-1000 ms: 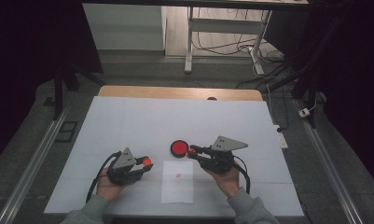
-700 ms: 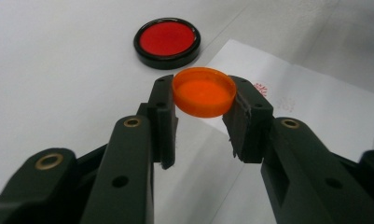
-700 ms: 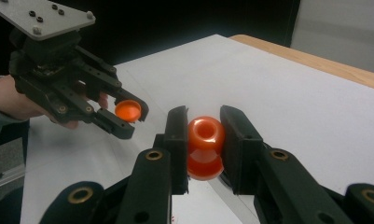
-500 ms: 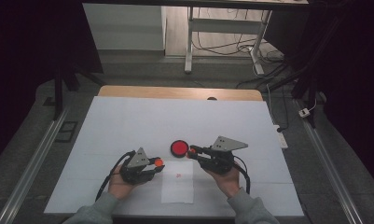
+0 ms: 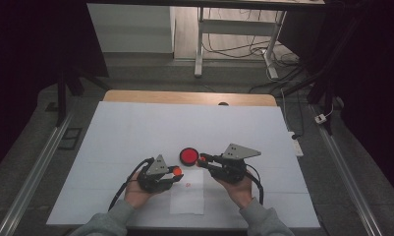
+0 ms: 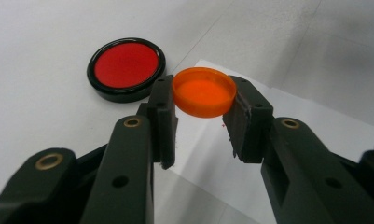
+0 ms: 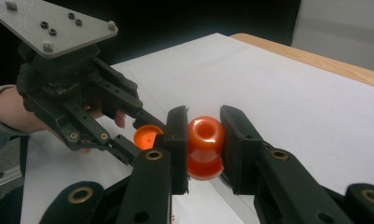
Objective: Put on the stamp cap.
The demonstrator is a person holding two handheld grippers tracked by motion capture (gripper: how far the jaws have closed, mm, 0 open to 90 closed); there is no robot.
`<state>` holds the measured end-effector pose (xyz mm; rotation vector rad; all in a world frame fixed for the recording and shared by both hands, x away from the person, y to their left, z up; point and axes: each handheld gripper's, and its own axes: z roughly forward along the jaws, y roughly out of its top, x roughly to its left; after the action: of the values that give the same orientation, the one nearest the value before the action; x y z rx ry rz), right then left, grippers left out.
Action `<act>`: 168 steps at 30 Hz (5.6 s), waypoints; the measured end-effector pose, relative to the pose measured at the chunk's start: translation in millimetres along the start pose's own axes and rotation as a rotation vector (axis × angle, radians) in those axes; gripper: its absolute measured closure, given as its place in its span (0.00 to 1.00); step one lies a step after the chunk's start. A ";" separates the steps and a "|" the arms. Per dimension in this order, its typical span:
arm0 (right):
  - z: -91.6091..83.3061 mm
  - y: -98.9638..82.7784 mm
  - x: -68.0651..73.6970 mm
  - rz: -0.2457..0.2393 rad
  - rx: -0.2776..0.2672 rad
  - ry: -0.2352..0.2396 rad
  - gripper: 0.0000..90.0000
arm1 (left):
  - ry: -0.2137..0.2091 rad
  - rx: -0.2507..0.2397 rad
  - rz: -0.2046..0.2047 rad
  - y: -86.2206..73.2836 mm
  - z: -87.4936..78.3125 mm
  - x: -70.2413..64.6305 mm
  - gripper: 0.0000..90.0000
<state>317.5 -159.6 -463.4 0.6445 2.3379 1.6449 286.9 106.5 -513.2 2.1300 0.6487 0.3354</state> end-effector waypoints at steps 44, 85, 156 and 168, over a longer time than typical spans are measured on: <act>10.7 -5.2 6.6 0.012 0.025 0.046 0.80 | -0.052 0.026 0.040 13.2 28.6 -15.9 0.72; 24.2 -13.5 15.2 0.008 0.072 0.081 0.80 | -0.052 -0.009 0.041 16.1 22.8 -17.4 0.72; 23.4 -14.7 17.1 0.002 0.051 0.089 0.80 | -0.017 -0.033 0.057 18.5 16.4 -20.6 0.72; 24.1 -16.9 17.0 0.008 0.064 0.097 0.81 | -0.010 -0.006 0.073 18.1 17.6 -22.6 0.72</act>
<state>308.6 -136.2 -486.3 0.5998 2.4674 1.6460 282.1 73.2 -509.2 2.1521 0.5647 0.3655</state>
